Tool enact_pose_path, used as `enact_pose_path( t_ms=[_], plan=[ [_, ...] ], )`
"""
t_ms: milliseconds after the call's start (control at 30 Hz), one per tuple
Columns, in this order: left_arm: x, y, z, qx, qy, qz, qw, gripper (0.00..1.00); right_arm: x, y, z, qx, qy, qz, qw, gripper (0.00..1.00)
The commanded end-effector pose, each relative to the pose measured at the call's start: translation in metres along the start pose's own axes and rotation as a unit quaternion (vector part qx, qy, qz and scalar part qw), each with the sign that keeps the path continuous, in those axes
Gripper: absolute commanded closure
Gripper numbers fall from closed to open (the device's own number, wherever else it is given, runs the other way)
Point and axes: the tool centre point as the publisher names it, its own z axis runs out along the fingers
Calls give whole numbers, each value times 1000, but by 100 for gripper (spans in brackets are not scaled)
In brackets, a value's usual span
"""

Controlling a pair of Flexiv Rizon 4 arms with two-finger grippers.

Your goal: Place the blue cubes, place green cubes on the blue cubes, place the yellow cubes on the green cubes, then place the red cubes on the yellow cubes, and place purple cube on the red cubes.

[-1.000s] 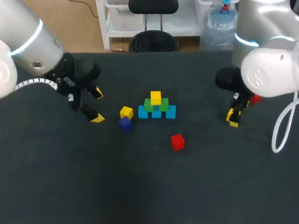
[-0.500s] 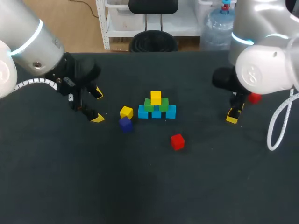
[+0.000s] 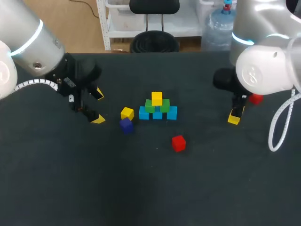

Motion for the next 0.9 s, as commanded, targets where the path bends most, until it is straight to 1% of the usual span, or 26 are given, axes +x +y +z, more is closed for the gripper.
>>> enact_pose_path(
  t_ms=[33,267,533,733,900],
  plan=[
    [1,0,0,0,-1,1,1000,0,0,2,-2,2,0,-2,1000,100],
    [1,0,0,0,-1,1,1000,0,-6,5,-14,-5,6,-21,1000,100],
    [1,0,0,0,-1,1,1000,0,-22,5,-46,1,13,-63,998,100],
    [1,0,0,0,-1,1,1000,0,-41,9,-70,7,-2,-124,992,100],
    [1,0,0,0,-1,1,1000,0,-63,14,-86,37,-10,-173,984,100]
  ],
)
